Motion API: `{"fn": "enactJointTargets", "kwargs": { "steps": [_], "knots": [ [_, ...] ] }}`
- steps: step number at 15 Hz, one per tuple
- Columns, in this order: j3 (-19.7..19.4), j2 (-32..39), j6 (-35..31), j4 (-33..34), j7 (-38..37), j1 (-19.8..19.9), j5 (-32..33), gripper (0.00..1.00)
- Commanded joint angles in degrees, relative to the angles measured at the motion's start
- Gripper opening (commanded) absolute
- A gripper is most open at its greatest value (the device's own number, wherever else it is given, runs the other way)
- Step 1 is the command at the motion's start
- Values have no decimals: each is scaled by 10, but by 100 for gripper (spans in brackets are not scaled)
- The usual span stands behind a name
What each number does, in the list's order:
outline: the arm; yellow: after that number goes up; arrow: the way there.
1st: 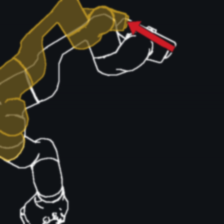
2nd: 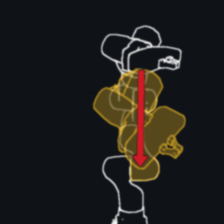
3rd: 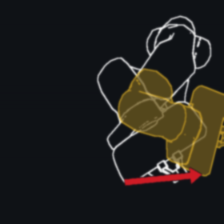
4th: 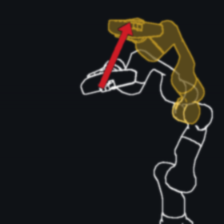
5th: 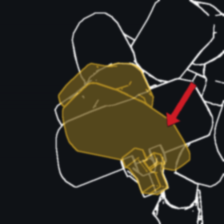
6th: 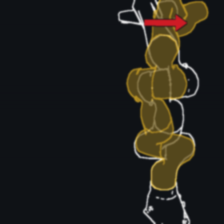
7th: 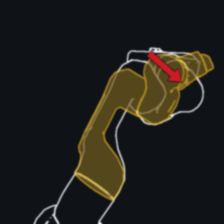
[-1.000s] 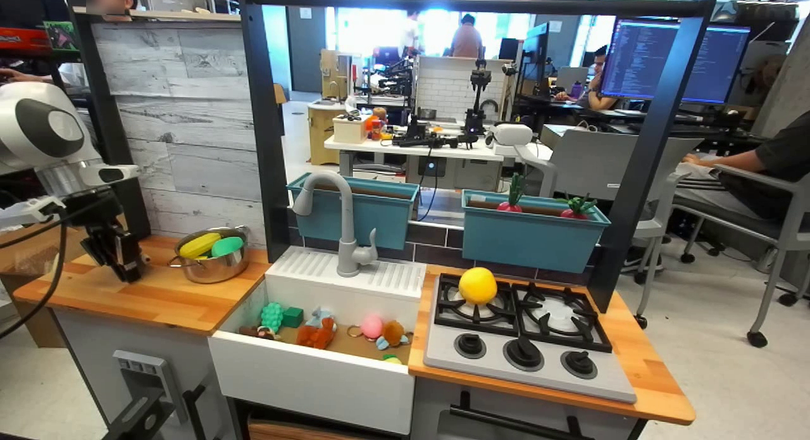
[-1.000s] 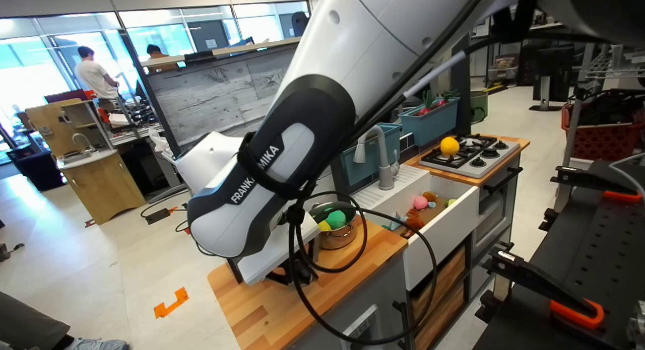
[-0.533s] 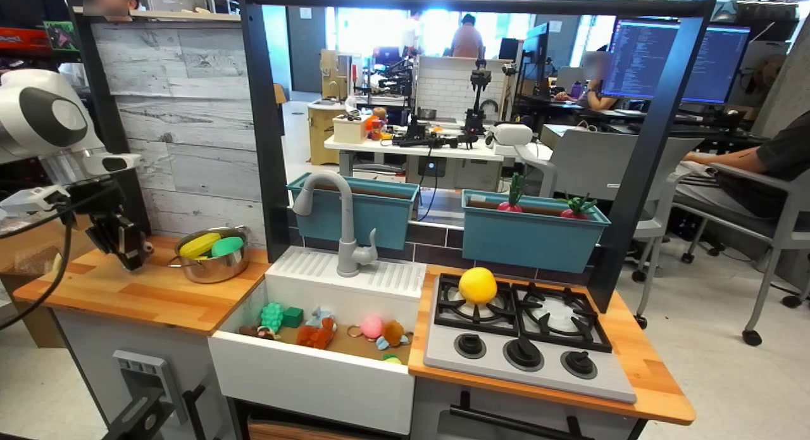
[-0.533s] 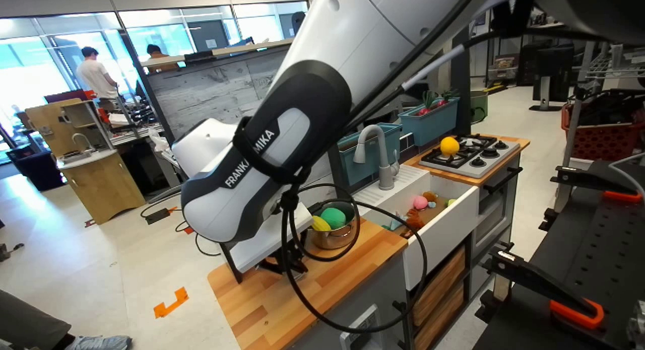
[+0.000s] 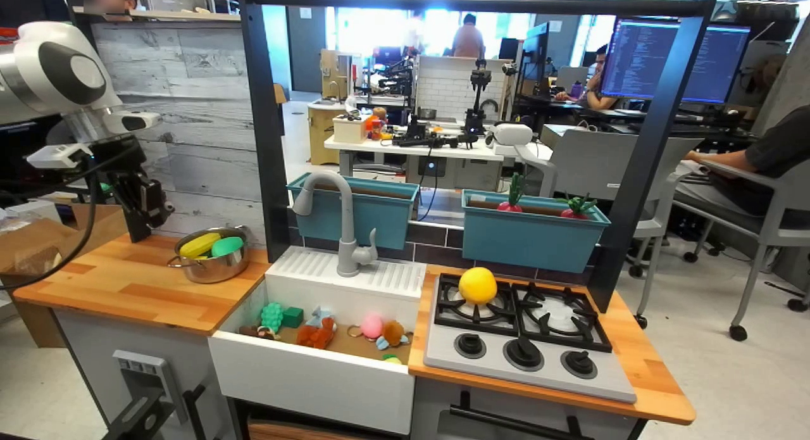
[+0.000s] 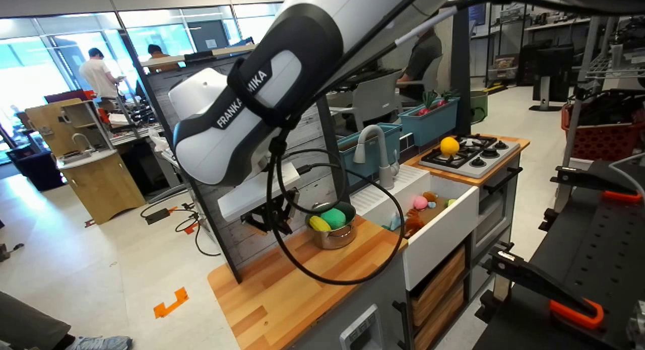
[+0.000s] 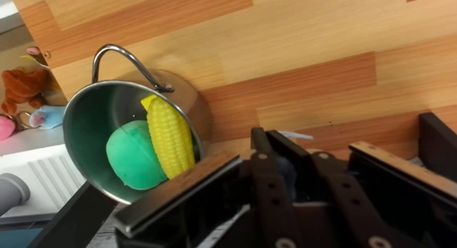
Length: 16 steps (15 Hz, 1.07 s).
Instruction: Put the gray doll in the sink
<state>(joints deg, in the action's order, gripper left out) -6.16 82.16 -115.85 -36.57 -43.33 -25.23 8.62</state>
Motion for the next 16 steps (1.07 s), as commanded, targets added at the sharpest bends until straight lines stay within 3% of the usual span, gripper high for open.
{"fn": "enactJointTargets", "kwargs": {
  "steps": [1,8,16],
  "knots": [
    [10,-19,39,-21,23,8,-8,2],
    [9,-69,119,-91,10,27,-13,2],
    [12,-177,142,-277,-9,40,-30,2]
  ]
}}
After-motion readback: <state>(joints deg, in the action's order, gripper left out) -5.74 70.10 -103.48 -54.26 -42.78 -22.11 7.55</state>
